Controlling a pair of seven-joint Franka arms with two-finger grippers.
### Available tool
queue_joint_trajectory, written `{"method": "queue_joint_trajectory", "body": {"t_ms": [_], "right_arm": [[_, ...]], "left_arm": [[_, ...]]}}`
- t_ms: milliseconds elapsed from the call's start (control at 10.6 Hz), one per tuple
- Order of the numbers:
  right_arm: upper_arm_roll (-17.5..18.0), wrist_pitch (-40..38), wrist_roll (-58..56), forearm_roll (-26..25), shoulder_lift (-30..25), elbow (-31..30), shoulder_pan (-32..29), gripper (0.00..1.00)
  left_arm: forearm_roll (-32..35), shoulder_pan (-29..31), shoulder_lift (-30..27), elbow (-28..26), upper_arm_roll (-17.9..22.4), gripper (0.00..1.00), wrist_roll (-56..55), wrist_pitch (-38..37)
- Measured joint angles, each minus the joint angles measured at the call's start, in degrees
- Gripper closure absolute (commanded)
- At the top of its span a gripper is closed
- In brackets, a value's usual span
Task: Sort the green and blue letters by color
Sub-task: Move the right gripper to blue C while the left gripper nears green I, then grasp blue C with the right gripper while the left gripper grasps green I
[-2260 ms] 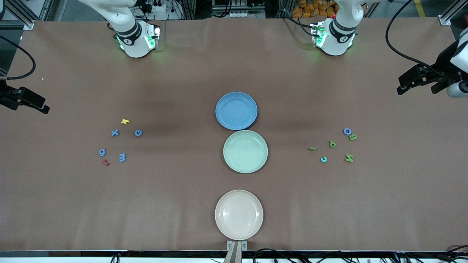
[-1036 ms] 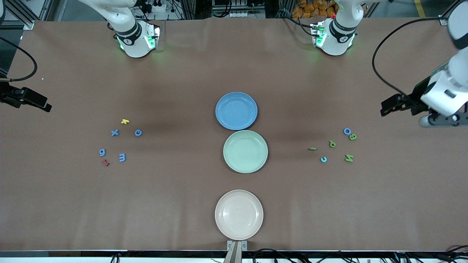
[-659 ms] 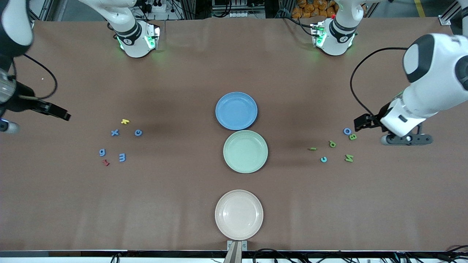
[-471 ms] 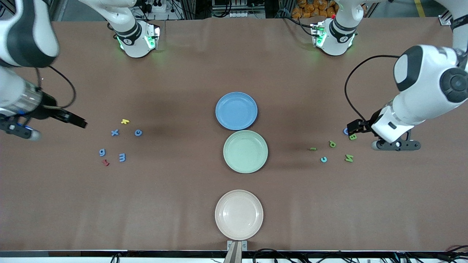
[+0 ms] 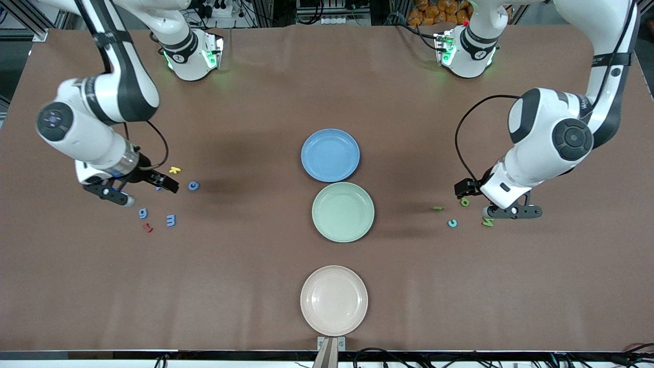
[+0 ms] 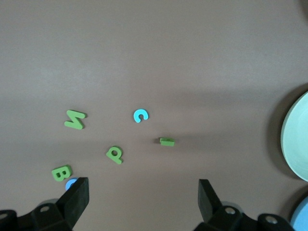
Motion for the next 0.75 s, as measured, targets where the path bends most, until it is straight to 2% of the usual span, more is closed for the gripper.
{"method": "queue_joint_trajectory", "body": {"t_ms": [188,471,753], "right_arm": [[0.2,4.9,-0.1,-0.3,4.6,-2.5,0.0,0.00],[0.1,13.5,-0.3,-3.7,10.6,-6.3,0.0,0.00],[0.2,18.3,-0.3,-5.8,13.4,-8.7,0.0,0.00]], "left_arm": [[0.0,-0.7,0.9,-2.6,0.0,0.06,0.0,4.5],[0.2,-2.0,3.1,-5.9,0.0,0.10,0.0,11.3],[1.2,-2.9,5.1,-8.4,0.0,0.14,0.0,15.4]]}}
